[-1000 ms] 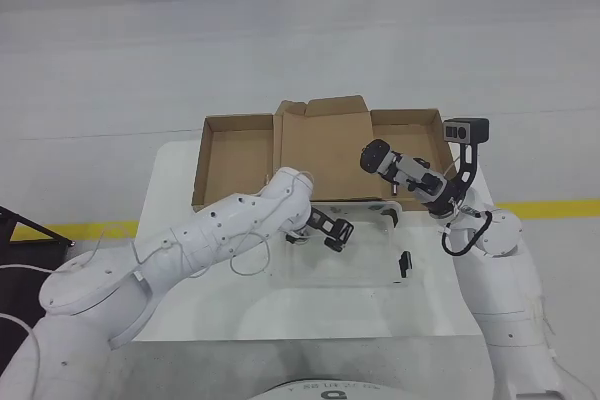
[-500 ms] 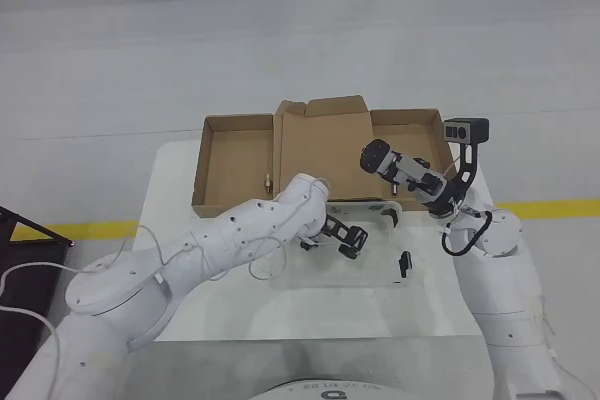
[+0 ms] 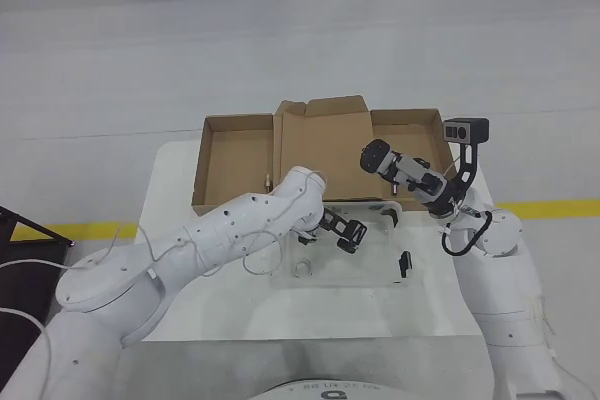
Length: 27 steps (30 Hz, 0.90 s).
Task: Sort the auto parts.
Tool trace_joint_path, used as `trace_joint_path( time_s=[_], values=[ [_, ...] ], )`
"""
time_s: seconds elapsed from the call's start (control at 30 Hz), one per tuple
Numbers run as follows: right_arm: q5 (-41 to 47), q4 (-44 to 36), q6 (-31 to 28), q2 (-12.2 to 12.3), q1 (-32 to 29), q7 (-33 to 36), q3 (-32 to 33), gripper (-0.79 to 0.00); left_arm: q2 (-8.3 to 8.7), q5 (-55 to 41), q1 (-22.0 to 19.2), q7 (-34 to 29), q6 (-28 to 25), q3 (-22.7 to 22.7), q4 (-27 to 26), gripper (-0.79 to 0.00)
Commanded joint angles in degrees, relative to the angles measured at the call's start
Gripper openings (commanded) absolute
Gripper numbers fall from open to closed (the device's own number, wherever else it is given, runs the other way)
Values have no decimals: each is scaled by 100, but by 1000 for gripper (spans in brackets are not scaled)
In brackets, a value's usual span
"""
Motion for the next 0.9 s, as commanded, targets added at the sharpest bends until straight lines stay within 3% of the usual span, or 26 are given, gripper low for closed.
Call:
trace_joint_path(
  time_s=[0.0, 0.13, 0.33, 0.63, 0.7, 0.8, 0.83, 0.87],
  values=[
    [0, 0, 0, 0, 0, 0, 0, 0, 34, -8, 31, 251, 0, 0, -142, -499],
    [0, 0, 0, 0, 0, 0, 0, 0, 76, 151, 145, 360, 0, 0, -239, -502],
    [0, 0, 0, 0, 0, 0, 0, 0, 6, 151, 468, -84, 0, 0, -359, -505],
    [0, 0, 0, 0, 0, 0, 0, 0, -60, 264, 623, -185, 0, 0, -319, -566],
    [0, 0, 0, 0, 0, 0, 0, 0, -51, 243, 557, -185, 0, 0, -308, -511],
    [0, 0, 0, 0, 0, 0, 0, 0, 2, 212, 510, -185, 0, 0, -374, -308],
    [0, 0, 0, 0, 0, 0, 0, 0, 32, 225, 512, -185, 0, 0, -400, -206],
    [0, 0, 0, 0, 0, 0, 0, 0, 65, 225, 516, -185, 0, 0, -433, -191]
  ],
)
